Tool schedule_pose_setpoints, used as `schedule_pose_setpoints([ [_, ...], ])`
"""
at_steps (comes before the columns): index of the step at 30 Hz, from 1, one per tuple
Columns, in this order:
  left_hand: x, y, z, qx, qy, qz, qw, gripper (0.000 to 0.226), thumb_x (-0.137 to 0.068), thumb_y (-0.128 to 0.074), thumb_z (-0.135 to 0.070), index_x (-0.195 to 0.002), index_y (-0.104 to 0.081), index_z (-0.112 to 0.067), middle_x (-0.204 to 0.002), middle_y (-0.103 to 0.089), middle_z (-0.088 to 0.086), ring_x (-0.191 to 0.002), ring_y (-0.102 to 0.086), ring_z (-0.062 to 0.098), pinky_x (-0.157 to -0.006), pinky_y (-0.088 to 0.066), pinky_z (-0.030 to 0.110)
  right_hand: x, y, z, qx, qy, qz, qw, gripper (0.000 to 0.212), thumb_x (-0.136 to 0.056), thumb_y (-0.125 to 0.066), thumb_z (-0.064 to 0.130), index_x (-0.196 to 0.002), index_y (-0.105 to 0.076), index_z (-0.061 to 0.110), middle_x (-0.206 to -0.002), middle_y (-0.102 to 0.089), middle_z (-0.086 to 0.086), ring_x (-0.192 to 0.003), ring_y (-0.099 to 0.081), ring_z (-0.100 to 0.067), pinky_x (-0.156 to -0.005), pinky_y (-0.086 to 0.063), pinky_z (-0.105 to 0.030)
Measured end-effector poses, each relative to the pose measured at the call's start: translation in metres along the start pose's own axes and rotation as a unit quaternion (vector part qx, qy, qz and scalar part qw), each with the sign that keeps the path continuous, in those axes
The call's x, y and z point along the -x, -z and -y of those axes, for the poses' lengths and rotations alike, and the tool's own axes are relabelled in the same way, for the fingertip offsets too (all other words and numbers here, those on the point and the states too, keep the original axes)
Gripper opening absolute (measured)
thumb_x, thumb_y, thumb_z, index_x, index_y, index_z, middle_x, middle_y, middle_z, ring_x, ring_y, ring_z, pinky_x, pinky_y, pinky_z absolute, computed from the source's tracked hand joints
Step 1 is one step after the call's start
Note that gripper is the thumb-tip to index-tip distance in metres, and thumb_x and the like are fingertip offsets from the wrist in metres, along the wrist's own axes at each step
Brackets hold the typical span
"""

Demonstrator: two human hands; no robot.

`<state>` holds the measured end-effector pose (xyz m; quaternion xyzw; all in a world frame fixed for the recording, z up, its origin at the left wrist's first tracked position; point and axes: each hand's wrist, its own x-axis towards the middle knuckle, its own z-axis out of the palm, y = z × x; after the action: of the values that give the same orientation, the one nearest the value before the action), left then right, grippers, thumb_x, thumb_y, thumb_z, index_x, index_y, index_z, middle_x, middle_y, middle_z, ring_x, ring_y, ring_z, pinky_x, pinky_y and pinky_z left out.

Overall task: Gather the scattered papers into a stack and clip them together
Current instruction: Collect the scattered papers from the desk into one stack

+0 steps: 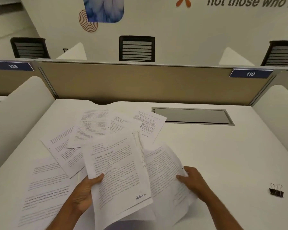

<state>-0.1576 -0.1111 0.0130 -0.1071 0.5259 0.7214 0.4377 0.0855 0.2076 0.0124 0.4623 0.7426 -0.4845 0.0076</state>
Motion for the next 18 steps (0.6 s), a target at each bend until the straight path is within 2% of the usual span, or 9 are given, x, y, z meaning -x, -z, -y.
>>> schedule_pose_setpoints([
  [1, -0.002, 0.000, -0.002, 0.020, 0.009, 0.011, 1.000, 0.052, -0.089, -0.062, 0.000, -0.141, -0.059, -0.008, -0.139, -0.064, 0.021, -0.132, -0.057, 0.040, -0.112, -0.044, 0.058, 0.006, 0.005, 0.001, -0.070, -0.006, 0.006, 0.998, 0.014, -0.089, -0.075, 0.021, -0.097, -0.075, 0.010, -0.105, -0.080, -0.011, -0.092, -0.078, -0.025, -0.087, -0.063, -0.048],
  [3, -0.005, -0.003, -0.004, 0.047, 0.022, 0.025, 0.998, 0.052, -0.091, -0.060, 0.000, -0.142, -0.058, -0.007, -0.141, -0.062, 0.022, -0.136, -0.053, 0.041, -0.120, -0.032, 0.060, 0.019, 0.011, 0.004, -0.187, -0.013, 0.022, 0.982, 0.017, -0.090, -0.076, 0.015, -0.105, -0.076, 0.006, -0.102, -0.081, -0.012, -0.091, -0.079, -0.029, -0.087, -0.064, -0.050],
  [7, -0.008, -0.016, -0.001, 0.062, 0.031, 0.049, 0.996, 0.053, -0.089, -0.061, 0.002, -0.142, -0.057, -0.005, -0.141, -0.062, 0.024, -0.137, -0.052, 0.043, -0.121, -0.030, 0.060, 0.036, -0.010, 0.023, -0.318, -0.008, 0.047, 0.947, 0.029, -0.091, -0.073, 0.010, -0.119, -0.071, 0.005, -0.111, -0.080, -0.016, -0.103, -0.076, -0.036, -0.091, -0.061, -0.048],
  [11, -0.009, -0.022, 0.004, 0.077, 0.043, 0.037, 0.995, 0.056, -0.087, -0.062, 0.002, -0.142, -0.056, -0.004, -0.139, -0.063, 0.025, -0.138, -0.049, 0.045, -0.120, -0.032, 0.060, 0.038, -0.034, 0.035, -0.353, -0.022, 0.061, 0.933, 0.029, -0.091, -0.073, 0.010, -0.119, -0.071, 0.006, -0.112, -0.079, -0.017, -0.106, -0.074, -0.039, -0.088, -0.061, -0.047],
  [15, -0.009, -0.018, -0.002, 0.121, 0.014, 0.061, 0.991, 0.052, -0.088, -0.061, 0.002, -0.140, -0.059, -0.005, -0.143, -0.060, 0.023, -0.137, -0.050, 0.043, -0.121, -0.030, 0.058, 0.030, -0.028, 0.030, -0.341, -0.015, -0.002, 0.940, 0.025, -0.092, -0.073, 0.011, -0.117, -0.072, 0.008, -0.107, -0.081, -0.012, -0.102, -0.076, -0.035, -0.086, -0.062, -0.045],
  [18, -0.003, -0.015, -0.017, 0.133, -0.019, 0.065, 0.989, 0.067, -0.075, -0.080, -0.001, -0.139, -0.062, -0.007, -0.144, -0.060, 0.023, -0.133, -0.056, 0.040, -0.116, -0.039, 0.059, 0.020, -0.012, 0.018, -0.341, -0.013, -0.050, 0.939, 0.024, -0.092, -0.072, 0.011, -0.116, -0.073, 0.010, -0.107, -0.081, -0.012, -0.101, -0.075, -0.035, -0.094, -0.060, -0.053],
])
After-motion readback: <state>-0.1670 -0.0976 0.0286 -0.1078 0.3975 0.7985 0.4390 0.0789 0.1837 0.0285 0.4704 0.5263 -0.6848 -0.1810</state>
